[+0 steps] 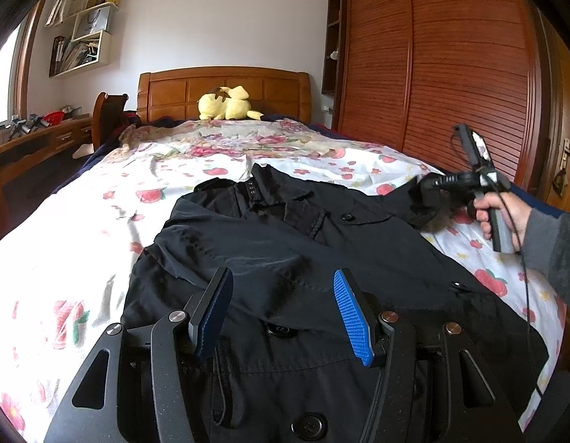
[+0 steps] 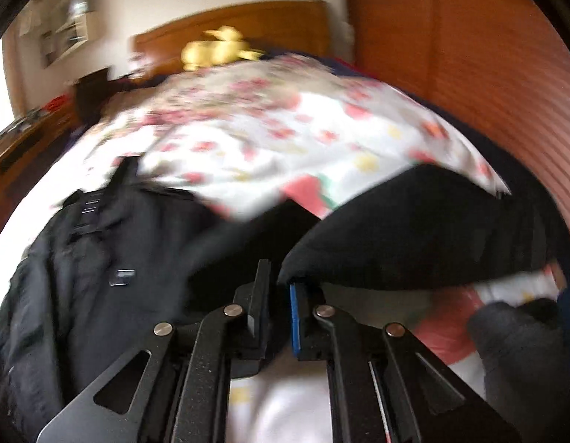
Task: Fold large clothes
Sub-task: 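Reach the right tool to the other black sleeve and grasp its cuff, then carry the sleeve cuff with the right tool across the coat front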
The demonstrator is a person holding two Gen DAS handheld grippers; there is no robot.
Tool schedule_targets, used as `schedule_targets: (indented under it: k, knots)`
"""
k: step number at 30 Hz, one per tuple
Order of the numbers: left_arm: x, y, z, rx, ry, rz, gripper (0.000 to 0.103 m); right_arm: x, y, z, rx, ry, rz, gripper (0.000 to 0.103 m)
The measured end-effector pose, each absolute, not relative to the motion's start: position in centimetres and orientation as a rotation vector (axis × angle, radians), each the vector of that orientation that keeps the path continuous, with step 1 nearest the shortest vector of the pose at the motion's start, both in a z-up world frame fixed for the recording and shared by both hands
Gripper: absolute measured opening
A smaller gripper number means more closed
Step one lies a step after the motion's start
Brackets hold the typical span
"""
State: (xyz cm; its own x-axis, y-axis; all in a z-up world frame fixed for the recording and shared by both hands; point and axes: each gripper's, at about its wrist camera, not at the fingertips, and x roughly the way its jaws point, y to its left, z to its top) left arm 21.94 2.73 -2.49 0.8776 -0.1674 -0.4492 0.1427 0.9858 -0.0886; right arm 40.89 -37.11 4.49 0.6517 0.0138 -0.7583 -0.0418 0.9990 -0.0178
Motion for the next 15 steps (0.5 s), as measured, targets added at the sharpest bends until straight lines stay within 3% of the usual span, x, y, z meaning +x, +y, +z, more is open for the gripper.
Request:
schedule_targets:
  k: [7, 15]
  knots:
    - [21.9, 2.8, -2.5, -0.059, 0.469, -0.153, 0.059, 35.9, -27.0, 8.2, -0.173, 0.781, 0.269, 0.01]
    - [21.7, 2.9, -2.4, -0.069, 0.455, -0.147, 0.059, 31.4, -22.4, 5.7, -0.282, 0.874, 0.336, 0.01]
